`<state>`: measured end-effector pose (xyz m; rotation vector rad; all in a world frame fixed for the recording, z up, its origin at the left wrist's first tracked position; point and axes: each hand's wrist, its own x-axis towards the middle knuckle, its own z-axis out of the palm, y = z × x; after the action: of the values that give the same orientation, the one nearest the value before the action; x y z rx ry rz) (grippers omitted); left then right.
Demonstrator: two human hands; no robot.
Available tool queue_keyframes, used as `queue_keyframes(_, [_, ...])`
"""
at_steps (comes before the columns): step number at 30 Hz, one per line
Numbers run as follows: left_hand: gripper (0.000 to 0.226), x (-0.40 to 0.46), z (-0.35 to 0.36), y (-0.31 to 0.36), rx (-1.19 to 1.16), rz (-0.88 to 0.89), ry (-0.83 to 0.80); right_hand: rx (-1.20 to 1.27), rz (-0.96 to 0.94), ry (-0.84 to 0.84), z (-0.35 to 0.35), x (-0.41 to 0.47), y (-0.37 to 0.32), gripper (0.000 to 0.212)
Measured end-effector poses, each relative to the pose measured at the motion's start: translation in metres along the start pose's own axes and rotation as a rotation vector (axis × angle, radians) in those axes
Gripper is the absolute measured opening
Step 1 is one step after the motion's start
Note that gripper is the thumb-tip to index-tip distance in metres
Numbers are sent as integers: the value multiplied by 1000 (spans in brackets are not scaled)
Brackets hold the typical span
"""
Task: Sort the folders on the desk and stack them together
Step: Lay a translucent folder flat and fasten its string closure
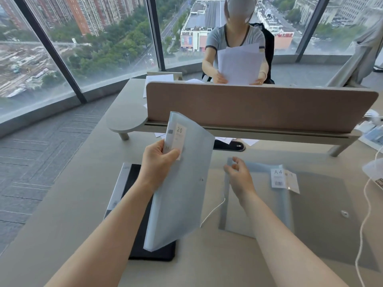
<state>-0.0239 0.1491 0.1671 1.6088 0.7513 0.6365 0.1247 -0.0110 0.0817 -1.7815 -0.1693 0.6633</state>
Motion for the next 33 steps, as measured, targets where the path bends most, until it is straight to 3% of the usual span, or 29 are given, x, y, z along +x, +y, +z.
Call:
queue_keyframes(4, [12,5,-10,16,-58,1,-24,55,57,-120,11,-11,2,84])
queue_keyframes(7, [13,9,-18,25,-74,3,-58,100,56,-182,16,-12,2,87])
queue_keyframes(9, [15,13,-23,31,-119,-4,-71,141,52,-215,19,-13,2,73])
queue_keyframes(11, [18,17,-26,37,-192,-11,-56,234,-4,-257,20,-13,-2,35])
queue_keyframes(12, [17,20,-27,40,-232,-11,-49,307,-23,-281,21,-12,-4,29])
queue_keyframes(17, [20,35,-31,45,-326,-31,-38,477,39,-324,17,-11,-10,33])
queue_keyframes(24, [20,44,-29,4,-352,-150,-10,373,42,-170,5,-6,-7,28])
queue_keyframes(33, [21,34,-4,-84,-183,-390,38,226,80,-10,-9,0,42,21])
